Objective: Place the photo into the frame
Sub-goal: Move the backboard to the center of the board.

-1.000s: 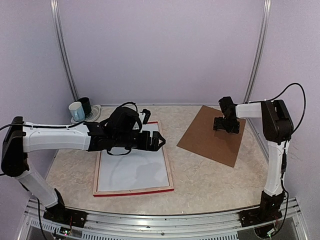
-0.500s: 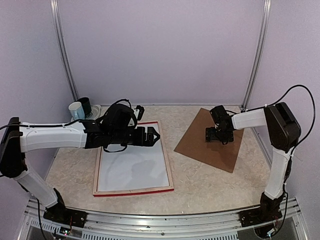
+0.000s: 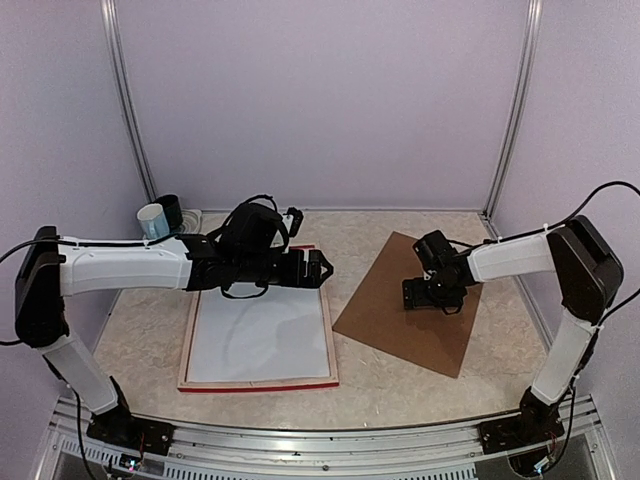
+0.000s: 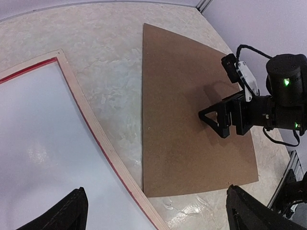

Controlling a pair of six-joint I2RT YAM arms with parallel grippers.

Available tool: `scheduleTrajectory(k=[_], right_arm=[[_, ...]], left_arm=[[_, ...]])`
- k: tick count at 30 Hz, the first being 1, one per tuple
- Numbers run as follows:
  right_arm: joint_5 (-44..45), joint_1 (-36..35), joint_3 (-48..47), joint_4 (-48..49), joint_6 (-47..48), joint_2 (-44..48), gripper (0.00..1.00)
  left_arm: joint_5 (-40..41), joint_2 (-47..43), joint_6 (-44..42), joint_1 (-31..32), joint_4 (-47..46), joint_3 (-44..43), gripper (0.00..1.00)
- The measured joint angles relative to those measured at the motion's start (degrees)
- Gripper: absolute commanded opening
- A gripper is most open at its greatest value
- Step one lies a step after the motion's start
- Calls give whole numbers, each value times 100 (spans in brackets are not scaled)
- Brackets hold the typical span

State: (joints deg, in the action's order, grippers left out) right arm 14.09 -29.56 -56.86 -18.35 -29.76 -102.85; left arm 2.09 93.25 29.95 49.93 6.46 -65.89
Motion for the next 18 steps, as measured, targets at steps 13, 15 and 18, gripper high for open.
scheduleTrajectory(k=[13,15,18], right_arm=[[-387,-63,837,-1119,-535,1272,99],[-496,-63,1012,-1318,-785,1749,99],[-640,-63,1244,-1401,-1233,2568,99]], left_arm=[[-485,1668,-55,391,-212,-990,99],[-529,1908,-55,468,-219,-1139,99],[-619,2236,-52,597,-234,-1285,99]])
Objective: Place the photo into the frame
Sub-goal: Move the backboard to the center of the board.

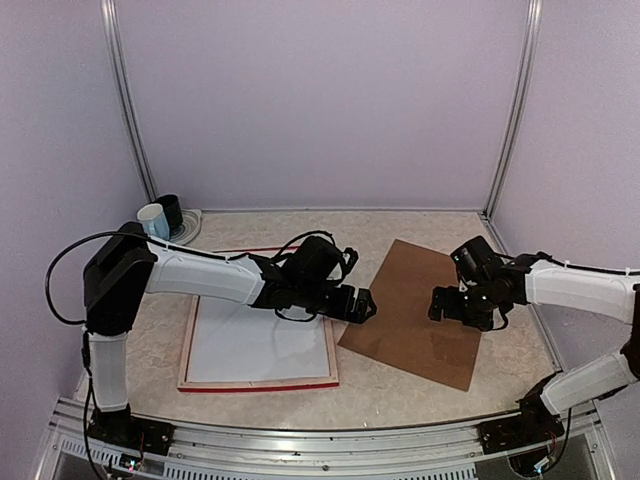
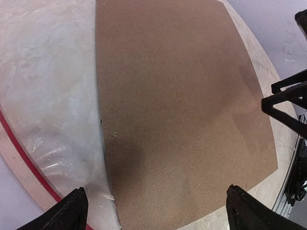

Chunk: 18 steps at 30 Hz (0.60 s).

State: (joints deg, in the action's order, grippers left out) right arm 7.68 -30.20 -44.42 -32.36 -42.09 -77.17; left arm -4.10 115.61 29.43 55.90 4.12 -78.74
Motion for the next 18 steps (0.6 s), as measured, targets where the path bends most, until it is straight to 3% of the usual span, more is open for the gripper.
scheduleTrajectory(k=[7,18], right_arm=[[-275,0,1047,72,-1257,1617,99],[-81,0,1742,-216,-2371,2197,99]], left_arm=[[-153,481,4,179,0,-214,99],[-184,911,7,214,-7,-520,99]])
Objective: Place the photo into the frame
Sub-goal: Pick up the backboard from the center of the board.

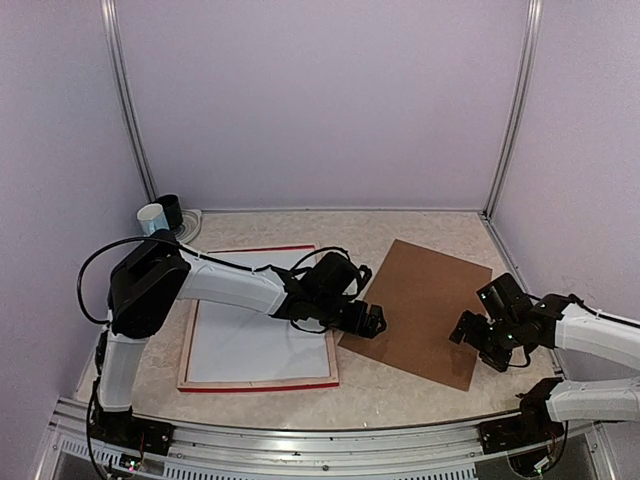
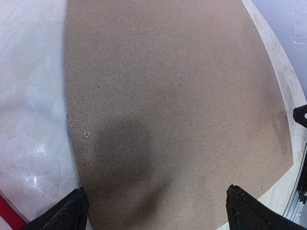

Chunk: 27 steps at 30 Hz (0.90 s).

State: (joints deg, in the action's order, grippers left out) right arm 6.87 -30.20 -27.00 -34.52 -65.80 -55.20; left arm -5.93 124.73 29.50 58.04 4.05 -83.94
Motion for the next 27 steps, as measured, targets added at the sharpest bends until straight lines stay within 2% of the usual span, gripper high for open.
scheduleTrajectory(k=[9,27], right_arm=[[-13,0,407,103,-407,125,99],[15,0,732,802,-599,494,99]], left_arm=[[15,76,4,7,0,-98,99],[-26,254,4,17,-72,-280,99]])
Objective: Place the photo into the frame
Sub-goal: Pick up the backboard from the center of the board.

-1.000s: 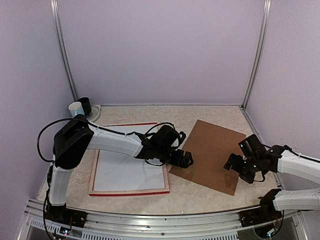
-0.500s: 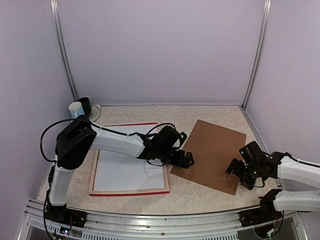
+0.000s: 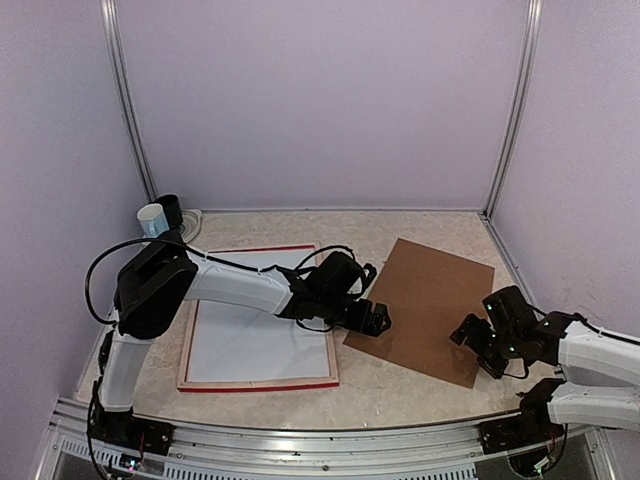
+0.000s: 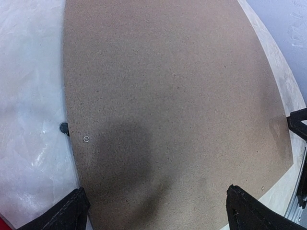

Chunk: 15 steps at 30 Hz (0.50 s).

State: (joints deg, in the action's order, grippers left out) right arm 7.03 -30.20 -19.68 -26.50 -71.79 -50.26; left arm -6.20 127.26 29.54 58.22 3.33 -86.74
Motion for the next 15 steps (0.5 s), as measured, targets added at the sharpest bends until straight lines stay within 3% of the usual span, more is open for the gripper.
scheduleTrajectory(k=[11,15], right_arm=[[109,24,210,-177,376,2074,96],[52,35,210,79,697,2081,95]], left_arm=[[15,63,-4,-44,-28,-74,99],[48,66,-7,-74,-28,-74,99]])
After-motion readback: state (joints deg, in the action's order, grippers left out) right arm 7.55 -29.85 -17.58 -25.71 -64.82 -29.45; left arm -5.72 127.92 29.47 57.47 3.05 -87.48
